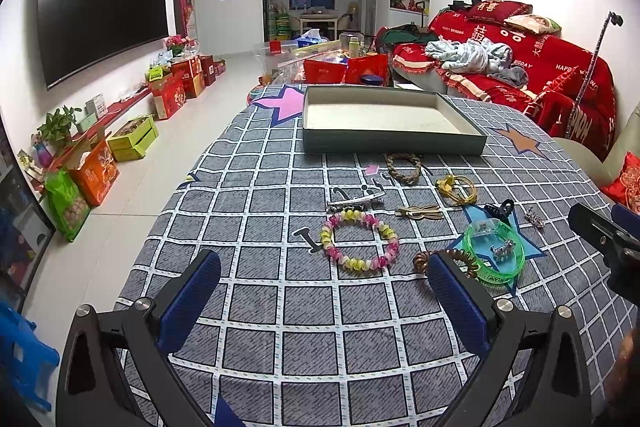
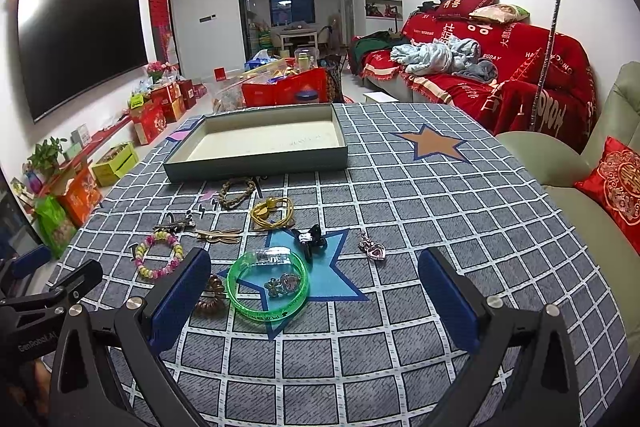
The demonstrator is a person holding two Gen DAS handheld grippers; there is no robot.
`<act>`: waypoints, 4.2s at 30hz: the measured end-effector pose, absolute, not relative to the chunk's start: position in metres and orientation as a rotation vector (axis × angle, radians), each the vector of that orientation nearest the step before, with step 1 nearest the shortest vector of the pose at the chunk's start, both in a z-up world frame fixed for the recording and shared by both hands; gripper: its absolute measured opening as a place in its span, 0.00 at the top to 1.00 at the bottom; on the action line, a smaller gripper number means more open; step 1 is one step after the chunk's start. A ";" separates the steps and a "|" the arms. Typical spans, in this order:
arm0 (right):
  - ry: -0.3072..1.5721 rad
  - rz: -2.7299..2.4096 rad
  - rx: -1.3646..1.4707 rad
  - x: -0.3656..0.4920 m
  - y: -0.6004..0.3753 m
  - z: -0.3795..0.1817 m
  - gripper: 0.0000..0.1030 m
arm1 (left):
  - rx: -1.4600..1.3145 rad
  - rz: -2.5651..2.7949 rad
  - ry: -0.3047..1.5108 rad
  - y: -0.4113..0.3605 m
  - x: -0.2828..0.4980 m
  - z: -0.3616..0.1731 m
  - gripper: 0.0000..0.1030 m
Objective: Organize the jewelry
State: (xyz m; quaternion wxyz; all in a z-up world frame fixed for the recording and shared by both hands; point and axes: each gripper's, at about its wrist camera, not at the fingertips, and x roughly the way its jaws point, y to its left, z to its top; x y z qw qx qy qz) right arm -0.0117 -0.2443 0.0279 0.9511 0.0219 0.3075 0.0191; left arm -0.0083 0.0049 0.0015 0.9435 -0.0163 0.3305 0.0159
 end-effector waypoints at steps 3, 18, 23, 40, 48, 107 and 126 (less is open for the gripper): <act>0.625 0.039 0.045 -0.012 -0.244 0.028 0.00 | -0.033 0.033 0.673 0.005 -0.008 0.001 0.00; 0.626 0.039 0.045 -0.012 -0.244 0.028 0.00 | -0.033 0.032 0.675 0.005 -0.008 0.001 0.00; 0.625 0.039 0.045 -0.012 -0.244 0.028 0.00 | -0.032 0.033 0.676 0.005 -0.008 0.001 0.00; 0.624 0.039 0.044 -0.012 -0.244 0.029 0.00 | -0.035 0.033 0.681 0.006 -0.008 -0.002 0.00; 0.624 0.040 0.044 -0.011 -0.244 0.029 0.00 | -0.035 0.032 0.681 0.006 -0.008 -0.002 0.00; 0.808 -0.031 0.091 0.025 -0.273 -0.001 0.00 | -0.036 0.003 0.873 0.030 0.048 -0.022 0.00; 0.979 -0.058 0.036 0.091 -0.302 -0.044 0.24 | -0.037 -0.080 1.011 0.020 0.102 -0.052 0.00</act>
